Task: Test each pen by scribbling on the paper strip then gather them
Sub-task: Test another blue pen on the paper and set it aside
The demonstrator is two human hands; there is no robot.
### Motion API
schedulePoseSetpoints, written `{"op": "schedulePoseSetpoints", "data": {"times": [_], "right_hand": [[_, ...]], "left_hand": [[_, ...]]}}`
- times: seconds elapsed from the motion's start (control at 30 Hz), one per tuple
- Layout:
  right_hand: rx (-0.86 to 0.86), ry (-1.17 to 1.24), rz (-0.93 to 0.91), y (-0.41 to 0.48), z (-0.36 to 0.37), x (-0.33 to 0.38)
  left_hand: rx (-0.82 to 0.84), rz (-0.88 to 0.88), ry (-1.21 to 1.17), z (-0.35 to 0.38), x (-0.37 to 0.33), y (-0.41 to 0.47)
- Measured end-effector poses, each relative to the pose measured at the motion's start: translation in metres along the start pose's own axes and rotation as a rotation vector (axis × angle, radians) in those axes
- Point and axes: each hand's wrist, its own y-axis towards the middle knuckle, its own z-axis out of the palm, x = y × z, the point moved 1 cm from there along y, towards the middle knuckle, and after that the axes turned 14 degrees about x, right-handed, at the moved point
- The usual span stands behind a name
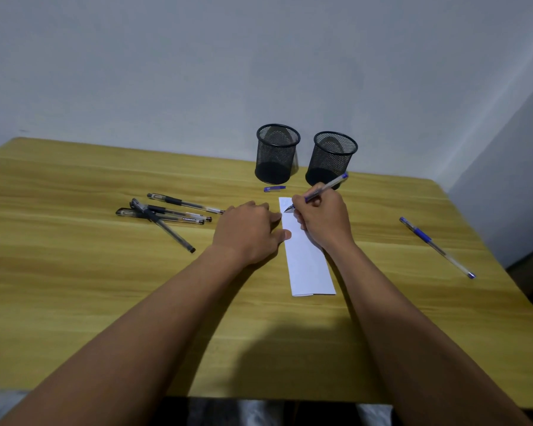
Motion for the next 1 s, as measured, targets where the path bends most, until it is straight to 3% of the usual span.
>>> {"op": "schedulePoseSetpoints", "data": {"times": [1.0], "right_hand": [[-0.033, -0.009, 0.058, -0.0024, -0.0057, -0.0014]], "left_hand": [[0.060, -0.030, -0.047, -0.0048, -0.0002, 0.0067]]}}
